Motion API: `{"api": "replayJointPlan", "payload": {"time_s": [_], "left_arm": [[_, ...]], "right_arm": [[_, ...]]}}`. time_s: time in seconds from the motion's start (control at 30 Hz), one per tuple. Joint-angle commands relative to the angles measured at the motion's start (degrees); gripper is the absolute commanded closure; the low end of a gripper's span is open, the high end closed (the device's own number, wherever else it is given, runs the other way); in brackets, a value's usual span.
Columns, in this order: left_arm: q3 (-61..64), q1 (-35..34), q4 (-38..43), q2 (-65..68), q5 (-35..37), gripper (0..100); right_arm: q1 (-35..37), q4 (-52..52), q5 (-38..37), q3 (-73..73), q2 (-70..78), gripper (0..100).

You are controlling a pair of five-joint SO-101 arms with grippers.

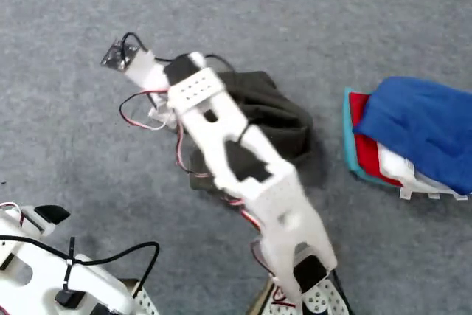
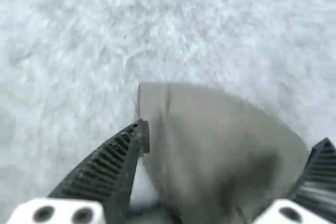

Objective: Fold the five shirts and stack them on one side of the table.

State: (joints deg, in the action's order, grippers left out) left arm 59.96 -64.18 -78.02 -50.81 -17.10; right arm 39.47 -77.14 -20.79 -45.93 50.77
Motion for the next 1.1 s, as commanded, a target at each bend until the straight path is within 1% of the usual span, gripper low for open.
{"api": "replayJointPlan", "payload": {"time_s": [0.0, 0.13, 0.2, 0.33, 0.5, 0.53, 0.6, 0.77, 0.87, 0.97, 1.07], "left_arm": [[-0.35, 0.7, 0.09, -0.92, -0.18, 65], [-0.26, 0.79, 0.09, -0.92, -0.18, 65], [-0.26, 0.97, 0.09, -0.92, -0.18, 65], [-0.44, 0.97, 0.09, -0.92, -0.18, 65], [-0.44, 0.97, 0.09, -0.92, -0.18, 65], [-0.44, 0.88, 0.09, -0.92, -0.18, 65], [-0.44, 0.7, 0.09, -0.92, -0.18, 65], [-0.18, 0.53, 0.09, -0.92, -0.35, 65], [-0.18, 0.53, 0.09, -0.92, -0.26, 65], [-0.18, 0.53, 0.09, -0.92, -0.26, 65], [-0.62, 1.05, 0.09, -0.92, -0.26, 65]], "right_arm": [[1.01, 0.53, 2.73, -13.67, 9.36, 55.3], [1.01, -6.07, 3.16, -28.97, 17.98, 55.5], [1.01, -9.23, 2.9, -34.68, 21.23, 59.2], [0.92, -14.15, 2.9, -41.71, 25.01, 75.8], [0.66, -15.82, 2.9, -42.33, 25.63, 97.9], [0.57, -15.91, 2.9, -42.51, 25.63, 99.8], [0.57, -16.35, 2.9, -42.86, 25.63, 98.4], [0.57, -18.73, 2.9, -46.73, 23.52, 99.4], [0.57, -21.1, 2.9, -49.63, 20.44, 99.4], [-0.04, -22.07, 2.9, -49.54, 16.13, 99.4], [-2.07, -22.07, 3.08, -49.63, 11.38, 99.4]]}}
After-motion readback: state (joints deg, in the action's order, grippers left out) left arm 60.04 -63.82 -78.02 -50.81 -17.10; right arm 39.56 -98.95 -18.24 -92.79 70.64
